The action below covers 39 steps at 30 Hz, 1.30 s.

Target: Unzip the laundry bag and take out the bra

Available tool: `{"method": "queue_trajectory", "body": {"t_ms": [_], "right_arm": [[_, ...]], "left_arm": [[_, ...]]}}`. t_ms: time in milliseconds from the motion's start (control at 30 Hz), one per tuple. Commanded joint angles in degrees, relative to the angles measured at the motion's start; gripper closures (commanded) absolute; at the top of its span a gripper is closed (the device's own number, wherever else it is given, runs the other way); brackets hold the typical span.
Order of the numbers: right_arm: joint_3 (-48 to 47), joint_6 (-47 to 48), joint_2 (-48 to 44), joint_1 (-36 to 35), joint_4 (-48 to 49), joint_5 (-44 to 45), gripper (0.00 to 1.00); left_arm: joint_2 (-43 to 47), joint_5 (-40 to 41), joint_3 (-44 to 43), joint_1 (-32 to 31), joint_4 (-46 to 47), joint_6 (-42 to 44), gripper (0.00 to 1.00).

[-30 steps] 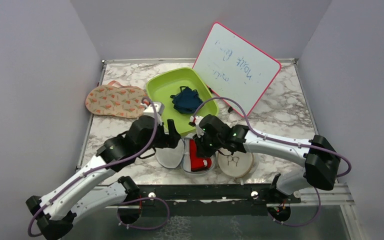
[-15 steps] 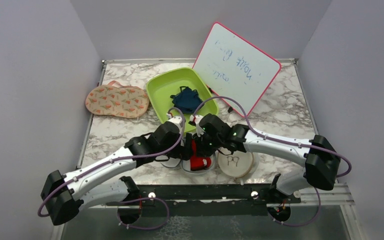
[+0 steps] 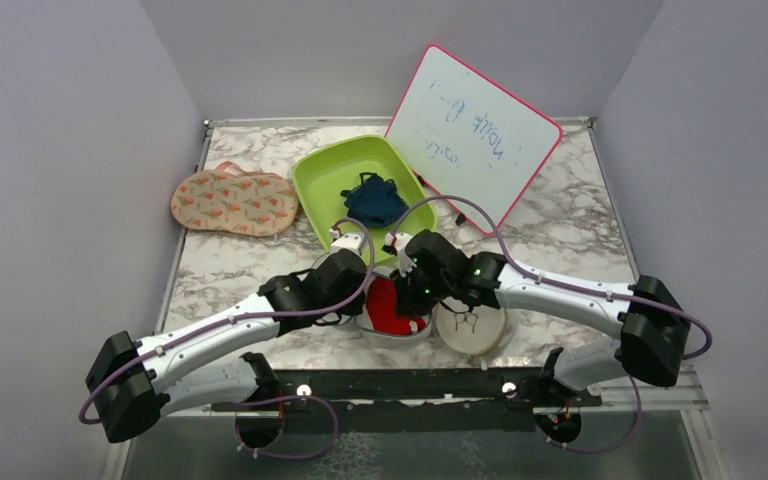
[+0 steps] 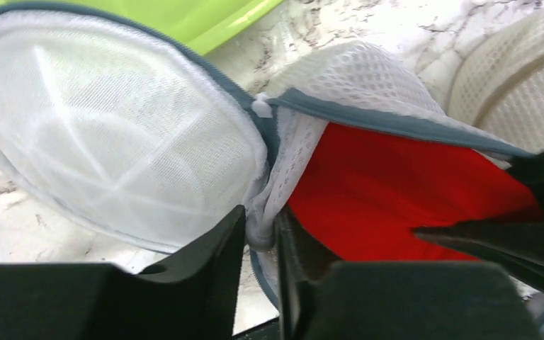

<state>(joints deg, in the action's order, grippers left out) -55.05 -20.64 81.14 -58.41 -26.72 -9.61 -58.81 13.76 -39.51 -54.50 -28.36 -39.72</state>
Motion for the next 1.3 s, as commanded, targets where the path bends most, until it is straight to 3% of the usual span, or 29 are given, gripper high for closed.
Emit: {"method": "queue_trajectory", "body": {"t_ms": [0,167,367,533,733,933,1067,1267], "right_arm": [[3.1,2.4,-4.2,0.1,2.9,-2.8,0.99],[6.2,5.5,-8.2,0.1,6.3,-7.2,0.99],[10.1,8.1,-13.2,0.1,16.5,-15.6,0.99],[6.4,10.7,-8.2,0.1,15.6,-19.3,0.99],[2.4,-0.2,-7.5,0.1,17.0,-4.6,0.99],[3.8,-7.9,-16.0,0.1,19.3,6.8,0.99],[3.1,-10.0,-17.9,0.1,21.2,7.9,0.99],[-2.5,-14.5,-15.8,0.1,15.8,9.7,0.99]], "left_arm": [[0.9,4.8,0.6,0.3,-2.5,-0.7,0.90],[2.7,6.0,1.3,0.6,-3.8,-1.3,1.00],[4.1,4.0,1.8,0.7,-2.8,-2.1,1.00],[8.5,-2.2,3.1,0.7,4.2,0.4,1.00],[8.8,-4.0,4.2,0.7,5.6,0.2,1.00],[10.2,-3.9,6.8,0.7,5.6,-1.0,1.00],[9.7,-4.3,6.8,0.7,5.7,-0.6,1.00],[10.0,-4.2,6.1,0.7,5.6,-0.5,1.00]]}}
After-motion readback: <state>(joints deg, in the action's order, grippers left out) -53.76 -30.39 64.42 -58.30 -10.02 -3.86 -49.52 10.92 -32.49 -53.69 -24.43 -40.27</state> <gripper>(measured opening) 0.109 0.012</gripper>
